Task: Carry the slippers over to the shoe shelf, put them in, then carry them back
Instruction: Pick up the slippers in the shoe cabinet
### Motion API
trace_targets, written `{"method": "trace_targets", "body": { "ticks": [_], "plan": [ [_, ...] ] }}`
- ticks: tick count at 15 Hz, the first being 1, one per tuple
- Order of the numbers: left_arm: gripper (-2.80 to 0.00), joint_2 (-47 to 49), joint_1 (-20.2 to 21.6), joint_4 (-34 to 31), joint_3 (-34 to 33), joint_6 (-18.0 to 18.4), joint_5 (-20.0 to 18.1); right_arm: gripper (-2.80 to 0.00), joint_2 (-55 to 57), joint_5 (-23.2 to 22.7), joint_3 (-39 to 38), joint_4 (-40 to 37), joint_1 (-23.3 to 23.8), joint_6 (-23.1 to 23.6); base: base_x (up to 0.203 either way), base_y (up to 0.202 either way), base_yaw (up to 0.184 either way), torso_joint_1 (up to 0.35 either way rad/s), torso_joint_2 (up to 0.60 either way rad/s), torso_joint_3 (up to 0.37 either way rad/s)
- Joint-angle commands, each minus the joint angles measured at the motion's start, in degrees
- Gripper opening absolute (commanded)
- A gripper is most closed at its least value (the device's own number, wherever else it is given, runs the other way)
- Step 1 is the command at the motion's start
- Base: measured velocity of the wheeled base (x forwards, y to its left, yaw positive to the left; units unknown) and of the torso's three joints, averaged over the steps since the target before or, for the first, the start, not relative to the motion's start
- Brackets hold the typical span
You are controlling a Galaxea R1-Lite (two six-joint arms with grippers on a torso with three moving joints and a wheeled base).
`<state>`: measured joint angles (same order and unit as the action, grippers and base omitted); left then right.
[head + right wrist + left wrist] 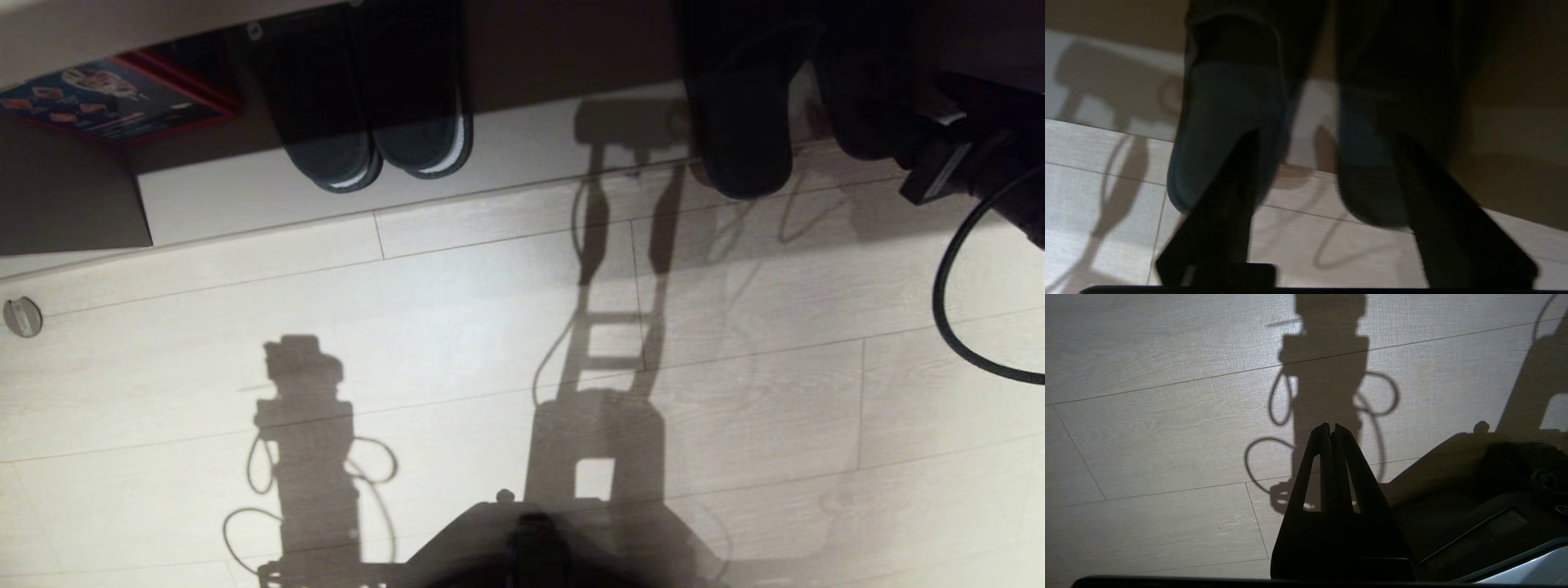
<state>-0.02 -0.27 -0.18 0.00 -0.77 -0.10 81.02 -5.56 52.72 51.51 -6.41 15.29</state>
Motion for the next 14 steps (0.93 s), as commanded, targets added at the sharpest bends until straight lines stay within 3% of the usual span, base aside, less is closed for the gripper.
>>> {"method": "trace_targets", "body": {
  "ticks": [1, 5, 12, 14],
  "plan": [
    [-2.80, 0.0, 0.0, 0.0, -0.1, 0.0, 0.0, 0.00, 4.3, -0.1, 1.7, 0.6, -0.8, 0.1, 0.000, 0.000, 0.000, 0.000, 0.00, 0.000],
    [-2.80, 0.0, 0.0, 0.0, -0.1, 0.0, 0.0, 0.00, 11.6, 0.0, 12.8, 1.8, -1.6, 1.4, 0.000, 0.000, 0.000, 0.000, 0.00, 0.000],
    [-2.80, 0.0, 0.0, 0.0, -0.1, 0.0, 0.0, 0.00, 17.7, 0.7, 20.7, 5.9, -2.8, 3.1, 0.000, 0.000, 0.000, 0.000, 0.00, 0.000],
    [-2.80, 0.0, 0.0, 0.0, -0.1, 0.0, 0.0, 0.00, 23.4, 0.9, 28.7, 7.0, -3.1, 3.1, 0.000, 0.000, 0.000, 0.000, 0.00, 0.000]
  ]
}}
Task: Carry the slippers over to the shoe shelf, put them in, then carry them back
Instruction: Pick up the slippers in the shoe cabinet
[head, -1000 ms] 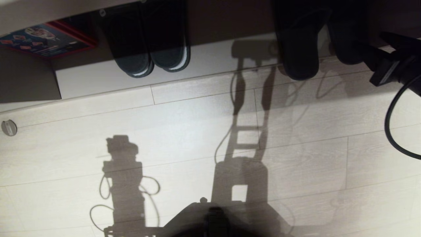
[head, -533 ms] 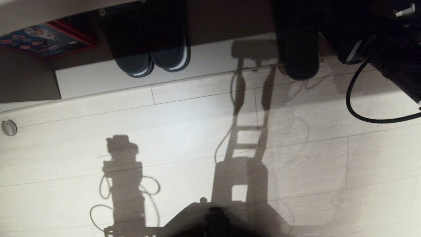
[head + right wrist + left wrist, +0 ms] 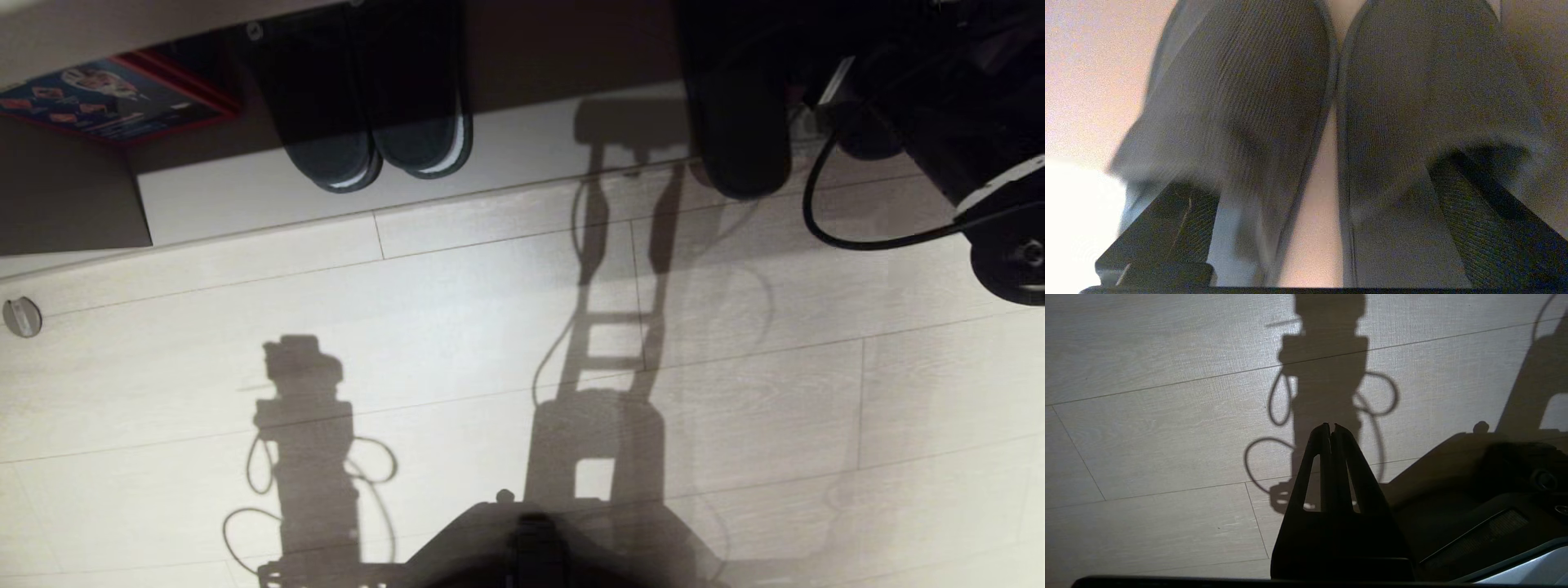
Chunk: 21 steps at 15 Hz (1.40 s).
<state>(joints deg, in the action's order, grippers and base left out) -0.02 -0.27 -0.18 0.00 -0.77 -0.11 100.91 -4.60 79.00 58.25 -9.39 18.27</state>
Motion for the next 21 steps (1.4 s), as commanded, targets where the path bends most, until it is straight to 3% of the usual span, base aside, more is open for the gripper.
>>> {"method": "trace_targets", "body": {
  "ticks": [1, 7, 8, 15, 18, 21],
  "plan": [
    [-2.80, 0.0, 0.0, 0.0, -0.1, 0.0, 0.0, 0.00, 4.8, 0.0, 4.1, 0.6, -0.2, 0.1, 0.000, 0.000, 0.000, 0.000, 0.00, 0.000],
    [-2.80, 0.0, 0.0, 0.0, -0.1, 0.0, 0.0, 0.00, 15.5, -0.2, 21.5, 0.4, -0.4, -0.3, 0.000, 0.000, 0.000, 0.000, 0.00, 0.000],
    [-2.80, 0.0, 0.0, 0.0, -0.1, 0.0, 0.0, -2.80, 17.0, -0.3, 23.8, 0.4, -0.4, -0.5, 0.000, 0.000, 0.000, 0.000, 0.00, 0.000],
    [-2.80, 0.0, 0.0, 0.0, -0.1, 0.0, 0.0, -2.80, 14.1, 0.1, 23.6, 0.2, -1.5, -1.7, 0.000, 0.000, 0.000, 0.000, 0.00, 0.000],
    [-2.80, 0.0, 0.0, 0.0, -0.1, 0.0, 0.0, -2.80, 5.3, 0.3, 13.1, -0.4, -2.4, -1.7, 0.000, 0.000, 0.000, 0.000, 0.00, 0.000],
    [-2.80, 0.0, 0.0, 0.0, -0.1, 0.0, 0.0, -2.80, -5.7, 0.8, -3.3, -2.2, -2.9, -1.6, 0.000, 0.000, 0.000, 0.000, 0.00, 0.000]
  ]
}}
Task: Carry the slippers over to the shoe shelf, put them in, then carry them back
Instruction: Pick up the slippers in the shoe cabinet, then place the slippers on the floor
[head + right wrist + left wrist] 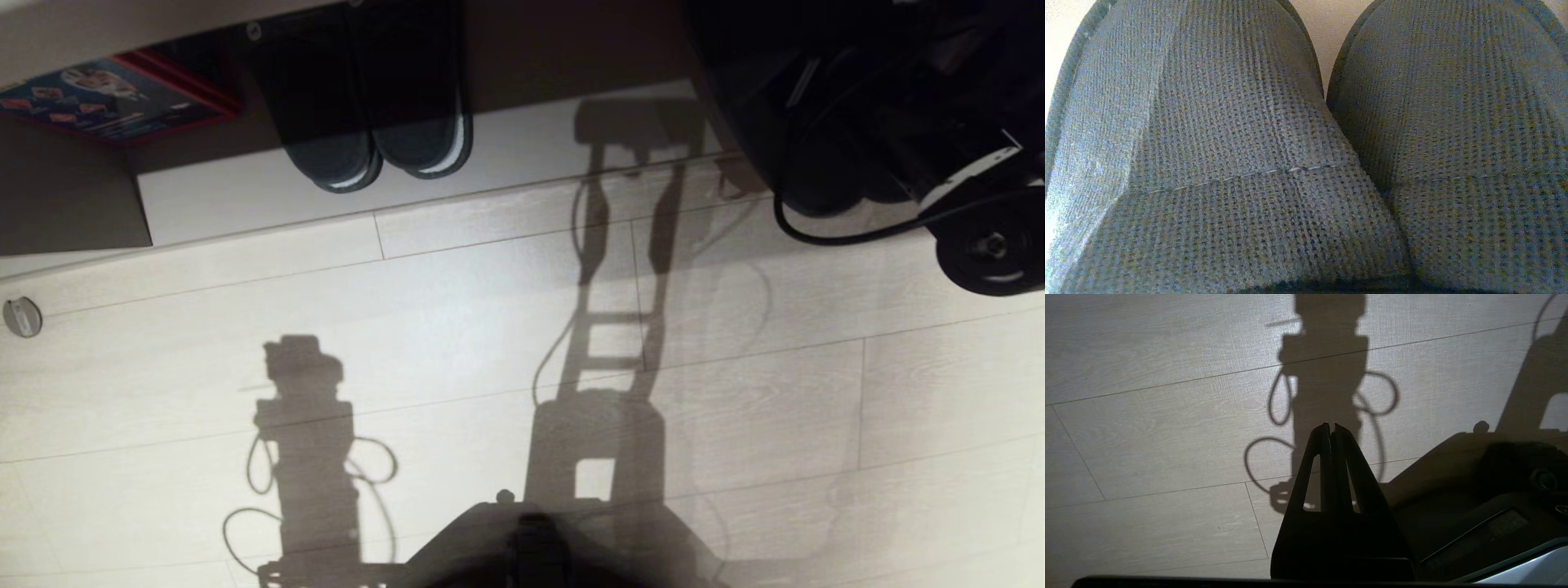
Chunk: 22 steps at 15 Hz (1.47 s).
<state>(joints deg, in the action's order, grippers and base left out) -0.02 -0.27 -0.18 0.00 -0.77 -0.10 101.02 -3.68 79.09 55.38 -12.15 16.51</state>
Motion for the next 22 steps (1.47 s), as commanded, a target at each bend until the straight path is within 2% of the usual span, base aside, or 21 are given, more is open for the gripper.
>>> {"method": "trace_targets", "body": {
  "ticks": [1, 4, 7, 11, 14, 17, 22],
  "plan": [
    [-2.80, 0.0, 0.0, 0.0, -0.1, 0.0, 0.0, -2.80, -10.9, 0.2, -9.2, -0.2, -0.2, 0.1, 0.000, 0.000, 0.000, 0.000, 0.00, 0.000],
    [-2.80, 0.0, 0.0, 0.0, -0.1, 0.0, 0.0, -2.80, -25.6, 1.3, -23.7, -6.3, -0.2, -0.2, 0.000, 0.000, 0.000, 0.000, 0.00, 0.000],
    [-2.80, 0.0, 0.0, 0.0, -0.1, 0.1, 0.0, -2.80, -41.5, 1.9, -32.9, -19.1, 0.0, -1.3, 0.000, 0.000, 0.000, 0.000, 0.00, 0.000],
    [-2.80, 0.0, 0.0, 0.0, -0.1, 0.1, 0.0, -2.80, -60.6, 2.0, -41.1, -38.5, 2.3, -4.6, 0.000, 0.000, 0.000, 0.000, 0.00, 0.000],
    [-2.80, 0.0, 0.0, 0.0, -0.1, 0.2, 0.0, -2.80, -73.6, -1.0, -43.1, -49.7, 8.2, -7.9, 0.000, 0.000, 0.000, 0.000, 0.00, 0.000],
    [-2.80, 0.0, 0.0, 0.0, -0.1, 0.2, 0.0, -2.80, -83.6, -5.5, -45.9, -54.6, 11.6, -9.2, 0.000, 0.000, 0.000, 0.000, 0.00, 0.000],
    [-2.80, 0.0, 0.0, 0.0, -0.1, 0.2, 0.0, -2.80, -96.5, -6.5, -58.9, -55.2, 12.2, -9.6, 0.000, 0.000, 0.000, 0.000, 0.00, 0.000]
  ]
}}
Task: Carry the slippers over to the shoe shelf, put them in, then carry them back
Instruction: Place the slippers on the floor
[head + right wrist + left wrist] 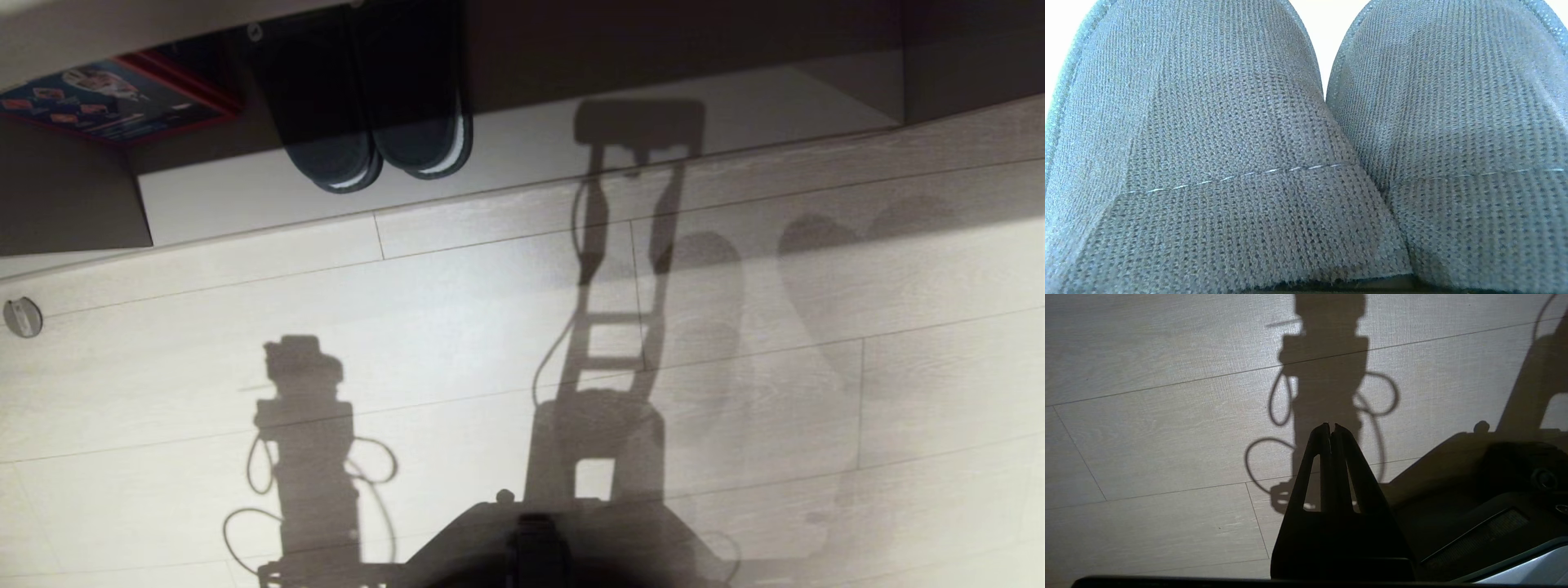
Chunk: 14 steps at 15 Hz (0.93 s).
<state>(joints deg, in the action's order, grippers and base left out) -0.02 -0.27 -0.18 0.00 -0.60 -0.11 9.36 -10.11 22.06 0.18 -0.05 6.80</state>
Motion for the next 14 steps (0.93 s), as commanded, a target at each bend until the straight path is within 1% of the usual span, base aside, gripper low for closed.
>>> {"method": "trace_targets", "body": {
  "ticks": [1, 3, 5, 6, 8, 10, 14],
  "plan": [
    [-2.80, 0.0, 0.0, 0.0, -0.1, 0.0, 0.0, -2.80, -7.1, -0.1, -6.5, 0.1, 0.1, -0.1, 0.000, 0.000, 0.000, 0.000, 0.00, 0.000],
    [-2.80, 0.0, 0.0, 0.0, -0.1, 0.0, 0.0, -2.80, -8.9, 0.5, -14.4, 1.7, 0.0, -0.4, 0.000, 0.000, 0.000, 0.000, 0.00, 0.000],
    [-2.80, 0.0, 0.0, 0.0, -0.1, 0.0, 0.0, -2.80, -9.4, 2.5, -20.6, 5.2, 0.1, -0.4, 0.000, 0.000, 0.000, 0.000, 0.00, 0.000],
    [-2.80, 0.0, 0.0, 0.0, -0.1, 0.1, 0.0, -2.80, -9.5, 6.1, -22.1, 5.2, 0.1, -0.6, 0.000, 0.000, 0.000, 0.000, 0.00, 0.000],
    [-2.80, 0.0, 0.0, 0.0, -0.1, 0.1, 0.0, -2.80, -9.5, 8.3, -22.0, -2.1, 0.1, -0.9, 0.000, 0.000, 0.000, 0.000, 0.00, 0.000],
    [-2.80, 0.0, 0.0, 0.0, -0.1, 0.0, 0.0, -2.80, -9.5, 8.4, -22.1, -0.5, 0.0, -0.4, 0.000, 0.000, 0.000, 0.000, 0.00, 0.000],
    [-2.80, 0.0, 0.0, 0.0, -0.1, -0.1, 0.0, -2.80, -9.5, 8.4, -22.1, -0.6, 0.1, -0.7, 0.000, 0.000, 0.000, 0.002, 0.00, 0.037]
  ]
}}
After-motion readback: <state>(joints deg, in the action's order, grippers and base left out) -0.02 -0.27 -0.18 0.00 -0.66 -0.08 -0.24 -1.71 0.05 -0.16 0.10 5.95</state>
